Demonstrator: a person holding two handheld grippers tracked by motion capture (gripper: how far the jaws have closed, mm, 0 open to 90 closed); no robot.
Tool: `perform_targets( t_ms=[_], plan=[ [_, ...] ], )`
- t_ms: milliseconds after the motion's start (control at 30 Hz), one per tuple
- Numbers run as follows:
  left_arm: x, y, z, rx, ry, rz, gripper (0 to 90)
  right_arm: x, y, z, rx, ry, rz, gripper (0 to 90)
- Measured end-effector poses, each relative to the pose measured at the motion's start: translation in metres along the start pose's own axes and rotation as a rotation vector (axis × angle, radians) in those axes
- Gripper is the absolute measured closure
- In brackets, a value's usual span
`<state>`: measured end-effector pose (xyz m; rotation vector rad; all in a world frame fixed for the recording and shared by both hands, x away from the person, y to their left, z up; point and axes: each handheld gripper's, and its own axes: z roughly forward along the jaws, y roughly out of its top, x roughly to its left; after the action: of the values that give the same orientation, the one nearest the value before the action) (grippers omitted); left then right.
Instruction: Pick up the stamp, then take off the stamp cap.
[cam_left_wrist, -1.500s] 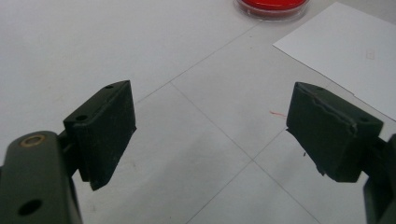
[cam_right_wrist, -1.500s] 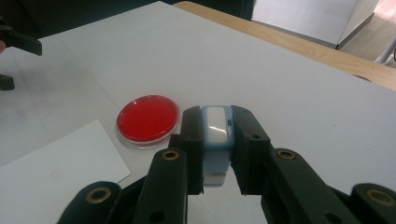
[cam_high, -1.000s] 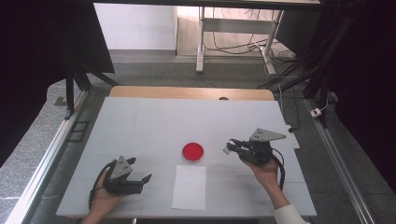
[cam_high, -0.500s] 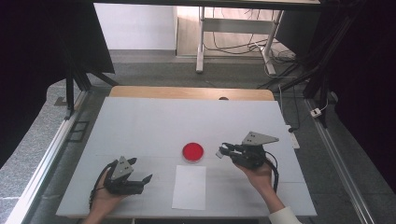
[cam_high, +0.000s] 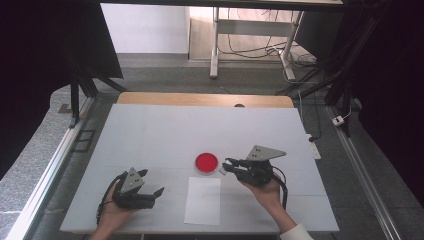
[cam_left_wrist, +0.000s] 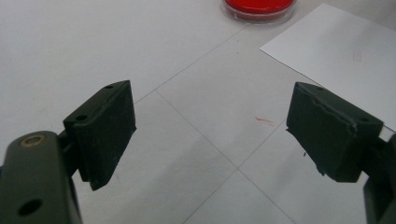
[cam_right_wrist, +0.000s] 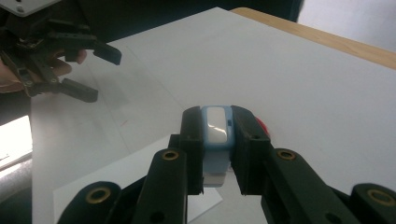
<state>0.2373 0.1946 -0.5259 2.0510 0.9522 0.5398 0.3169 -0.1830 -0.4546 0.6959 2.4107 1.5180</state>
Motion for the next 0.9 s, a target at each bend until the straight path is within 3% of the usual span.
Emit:
perform_targets(
  t_ms=[400, 900],
  plan=[
    [-0.002, 0.001, 0.001, -0.001, -0.003, 0.004, 15.7, 0.019, 0.001, 0.017, 0.018, 0.053, -0.022, 74.9],
    [-0.002, -0.001, -0.001, -0.004, 0.004, 0.005, 15.7, 0.019, 0.000, 0.023, 0.021, 0.055, -0.023, 74.9]
  ],
)
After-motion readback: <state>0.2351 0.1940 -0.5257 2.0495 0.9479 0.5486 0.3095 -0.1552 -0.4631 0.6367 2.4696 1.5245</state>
